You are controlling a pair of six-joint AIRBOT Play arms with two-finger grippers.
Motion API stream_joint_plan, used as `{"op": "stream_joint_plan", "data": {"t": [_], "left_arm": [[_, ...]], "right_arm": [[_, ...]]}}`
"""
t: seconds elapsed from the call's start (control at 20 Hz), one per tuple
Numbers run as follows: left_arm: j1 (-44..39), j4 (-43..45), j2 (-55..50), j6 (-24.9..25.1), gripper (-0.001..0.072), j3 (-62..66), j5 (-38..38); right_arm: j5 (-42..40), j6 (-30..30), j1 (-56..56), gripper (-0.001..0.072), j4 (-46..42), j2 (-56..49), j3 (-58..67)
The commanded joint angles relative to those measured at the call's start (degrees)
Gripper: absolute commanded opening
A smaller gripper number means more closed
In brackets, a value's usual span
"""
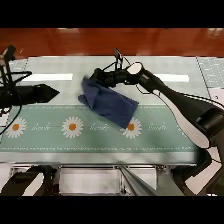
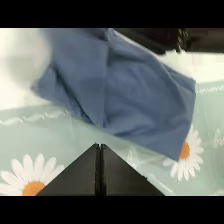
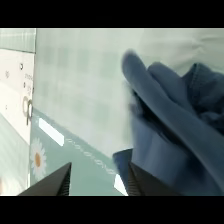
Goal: Fold the shirts.
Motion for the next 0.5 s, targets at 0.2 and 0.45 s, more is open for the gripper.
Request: {"op": "stream_joint_plan", "data": {"t": [0.2,0.45], "left_arm": [[15.67,-0.07,1.95,-1.27,0.0018,9.79,3.17],[11.41,-0.2,3.23,-1.95,0.0018,5.33,0.94]], "right_arm": [[32.52,9.46,-17.57,0.0408,-32.28,20.06,-1.7],[23.1,26.75,-18.6,0.0418,-60.94,44.83,-32.0]]}}
